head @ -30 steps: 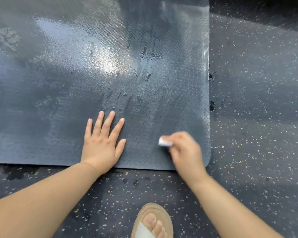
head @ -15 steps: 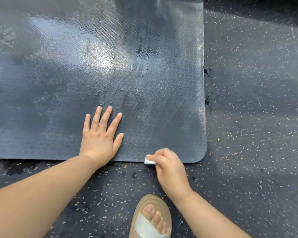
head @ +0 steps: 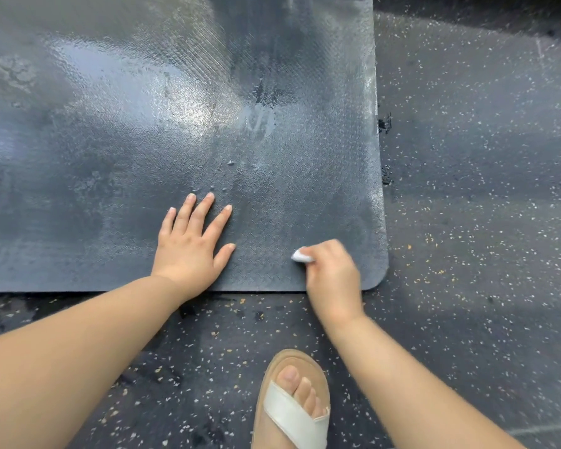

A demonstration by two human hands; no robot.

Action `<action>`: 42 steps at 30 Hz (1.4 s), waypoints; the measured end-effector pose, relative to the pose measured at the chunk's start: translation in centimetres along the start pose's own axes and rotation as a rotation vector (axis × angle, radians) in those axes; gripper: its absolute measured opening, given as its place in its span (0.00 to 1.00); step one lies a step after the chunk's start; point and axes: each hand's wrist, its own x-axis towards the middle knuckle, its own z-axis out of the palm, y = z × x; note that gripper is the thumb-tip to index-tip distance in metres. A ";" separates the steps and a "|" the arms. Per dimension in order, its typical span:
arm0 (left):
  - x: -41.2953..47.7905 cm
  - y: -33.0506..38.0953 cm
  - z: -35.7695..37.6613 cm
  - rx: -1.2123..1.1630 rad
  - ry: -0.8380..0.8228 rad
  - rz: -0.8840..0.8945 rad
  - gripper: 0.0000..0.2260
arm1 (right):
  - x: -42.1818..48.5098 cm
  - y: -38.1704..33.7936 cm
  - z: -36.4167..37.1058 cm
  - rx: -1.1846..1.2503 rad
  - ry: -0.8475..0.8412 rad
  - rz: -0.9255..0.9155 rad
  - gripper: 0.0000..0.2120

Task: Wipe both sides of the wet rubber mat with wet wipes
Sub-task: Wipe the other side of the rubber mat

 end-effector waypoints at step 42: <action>-1.3 -2.1 -3.0 -0.074 -0.017 0.140 0.26 | 3.0 -5.9 4.2 0.152 -0.448 -0.372 0.10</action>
